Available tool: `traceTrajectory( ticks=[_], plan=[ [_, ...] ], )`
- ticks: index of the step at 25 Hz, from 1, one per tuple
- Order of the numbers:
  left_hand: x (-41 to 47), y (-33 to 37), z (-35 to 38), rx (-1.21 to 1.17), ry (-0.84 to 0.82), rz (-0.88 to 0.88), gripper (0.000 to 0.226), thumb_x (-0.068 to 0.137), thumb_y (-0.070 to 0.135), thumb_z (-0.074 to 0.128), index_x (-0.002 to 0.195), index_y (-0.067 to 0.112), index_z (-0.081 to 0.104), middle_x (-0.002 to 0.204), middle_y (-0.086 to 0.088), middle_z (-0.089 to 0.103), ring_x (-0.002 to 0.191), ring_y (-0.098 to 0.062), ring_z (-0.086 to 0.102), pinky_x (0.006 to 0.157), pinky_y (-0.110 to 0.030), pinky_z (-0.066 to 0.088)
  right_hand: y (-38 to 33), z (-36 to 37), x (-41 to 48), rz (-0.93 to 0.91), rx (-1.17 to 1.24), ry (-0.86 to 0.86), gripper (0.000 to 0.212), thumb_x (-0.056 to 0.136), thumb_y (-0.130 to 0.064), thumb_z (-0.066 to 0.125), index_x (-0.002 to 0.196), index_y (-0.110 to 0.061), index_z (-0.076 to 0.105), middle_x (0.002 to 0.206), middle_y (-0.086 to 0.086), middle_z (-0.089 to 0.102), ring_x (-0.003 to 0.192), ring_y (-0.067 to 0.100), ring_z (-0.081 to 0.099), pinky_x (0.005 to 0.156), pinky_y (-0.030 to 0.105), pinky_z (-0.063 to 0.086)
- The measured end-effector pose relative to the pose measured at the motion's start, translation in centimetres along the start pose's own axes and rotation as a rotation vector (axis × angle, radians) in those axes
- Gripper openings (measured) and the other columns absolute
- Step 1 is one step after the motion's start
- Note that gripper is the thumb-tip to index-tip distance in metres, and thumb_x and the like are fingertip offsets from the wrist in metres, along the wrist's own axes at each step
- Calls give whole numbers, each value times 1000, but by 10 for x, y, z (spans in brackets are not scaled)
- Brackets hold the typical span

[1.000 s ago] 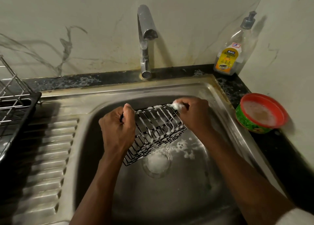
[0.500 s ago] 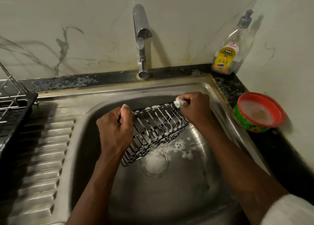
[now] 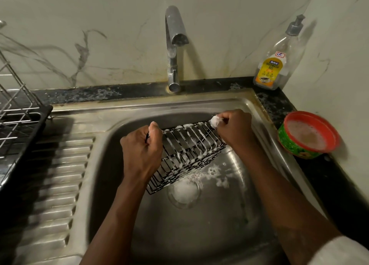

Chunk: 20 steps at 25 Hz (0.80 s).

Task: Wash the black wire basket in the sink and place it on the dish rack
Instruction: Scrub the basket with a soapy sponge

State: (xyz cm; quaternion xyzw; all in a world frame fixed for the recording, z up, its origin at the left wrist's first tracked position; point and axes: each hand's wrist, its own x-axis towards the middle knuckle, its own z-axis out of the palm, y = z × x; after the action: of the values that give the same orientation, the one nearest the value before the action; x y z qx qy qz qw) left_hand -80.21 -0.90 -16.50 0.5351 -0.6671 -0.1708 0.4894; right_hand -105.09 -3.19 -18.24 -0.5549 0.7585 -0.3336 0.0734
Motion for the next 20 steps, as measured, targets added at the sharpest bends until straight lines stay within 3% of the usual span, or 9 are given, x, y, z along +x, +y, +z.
traceTrajectory(
  ticks=[3,8,11,13,17,20],
  plan=[
    [1,0,-5,-6,-33,-1,60,106,25,53,52,12,30,45,1,31,42,-12,27,47,-32,26,-2,6,4,46,-14,48,26,83,-5,67,106,-9,78,98,14,77,89,31,72,79,30,56],
    [3,-3,-12,52,-82,-71,68,101,46,63,49,19,29,41,9,27,41,-13,33,46,-18,25,11,-10,-4,186,91,-259,25,89,-16,74,113,-11,75,101,10,77,81,18,72,74,23,53],
    [4,-13,-12,126,-186,-99,66,100,55,57,51,14,44,43,4,42,43,-16,43,49,-19,29,2,-5,0,127,75,-166,26,85,-14,75,111,-9,77,100,12,77,86,21,73,79,28,57],
    [3,-19,-10,191,-271,-85,65,98,60,53,54,11,51,46,0,49,45,-18,48,52,-28,36,-7,-2,-1,140,92,-105,28,85,-12,71,112,-10,76,104,12,77,95,24,73,87,34,59],
    [2,-21,-5,321,-275,-95,68,98,66,49,54,14,50,46,2,51,45,-17,52,50,-31,39,-27,-8,-7,60,36,-49,33,85,-5,62,115,-9,75,111,14,75,103,29,70,90,36,58],
    [0,-23,-1,393,-344,-61,67,101,68,36,59,18,50,52,4,54,48,-13,53,50,-31,41,-52,-16,-13,-80,8,-26,33,84,-3,62,114,-8,74,104,14,76,94,28,71,84,33,58]
  ],
)
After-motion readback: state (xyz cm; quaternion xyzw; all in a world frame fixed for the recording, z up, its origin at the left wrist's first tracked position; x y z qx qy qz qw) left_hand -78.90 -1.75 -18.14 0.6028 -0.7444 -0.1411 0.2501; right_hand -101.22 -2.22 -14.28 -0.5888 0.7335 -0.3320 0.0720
